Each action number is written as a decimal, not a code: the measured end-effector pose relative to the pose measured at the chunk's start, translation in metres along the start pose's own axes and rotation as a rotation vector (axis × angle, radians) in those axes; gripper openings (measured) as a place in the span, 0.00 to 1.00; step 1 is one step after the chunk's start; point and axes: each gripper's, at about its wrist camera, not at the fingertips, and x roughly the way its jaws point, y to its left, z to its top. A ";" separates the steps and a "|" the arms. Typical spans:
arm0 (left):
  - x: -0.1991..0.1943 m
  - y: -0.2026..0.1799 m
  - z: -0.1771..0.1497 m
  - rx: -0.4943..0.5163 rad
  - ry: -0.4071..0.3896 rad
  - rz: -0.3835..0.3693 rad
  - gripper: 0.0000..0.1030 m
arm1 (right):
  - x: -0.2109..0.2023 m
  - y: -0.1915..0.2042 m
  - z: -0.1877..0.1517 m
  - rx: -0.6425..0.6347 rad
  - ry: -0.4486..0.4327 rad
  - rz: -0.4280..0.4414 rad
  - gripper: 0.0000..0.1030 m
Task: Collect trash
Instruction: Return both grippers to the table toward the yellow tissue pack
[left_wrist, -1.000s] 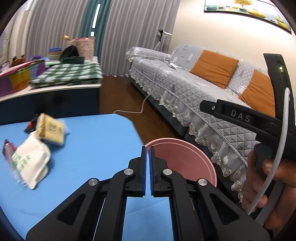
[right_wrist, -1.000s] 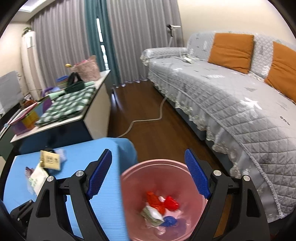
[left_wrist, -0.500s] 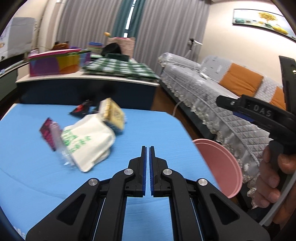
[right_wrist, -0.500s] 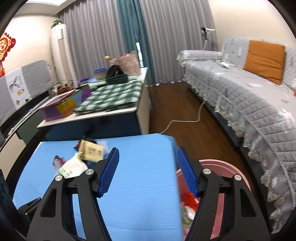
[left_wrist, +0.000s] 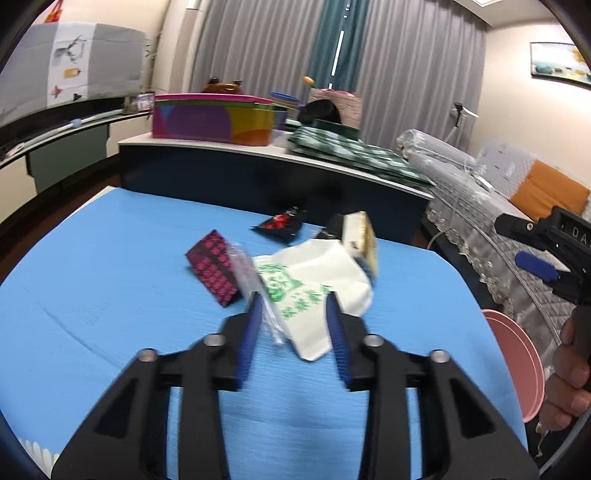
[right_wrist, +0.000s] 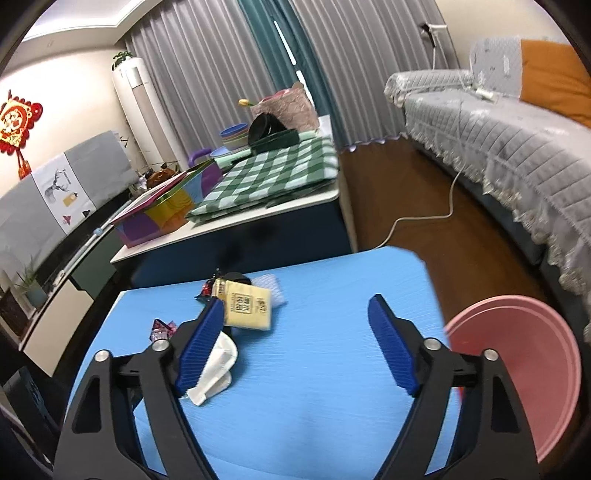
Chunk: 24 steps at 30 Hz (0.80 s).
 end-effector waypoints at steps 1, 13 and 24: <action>0.002 0.003 0.000 -0.005 0.003 0.003 0.35 | 0.006 0.002 -0.002 0.002 0.007 0.008 0.79; 0.031 0.020 0.005 -0.050 0.102 -0.001 0.35 | 0.061 0.024 -0.021 0.004 0.096 0.093 0.91; 0.050 0.023 0.007 -0.046 0.144 -0.050 0.16 | 0.119 0.016 -0.021 0.106 0.173 0.147 0.95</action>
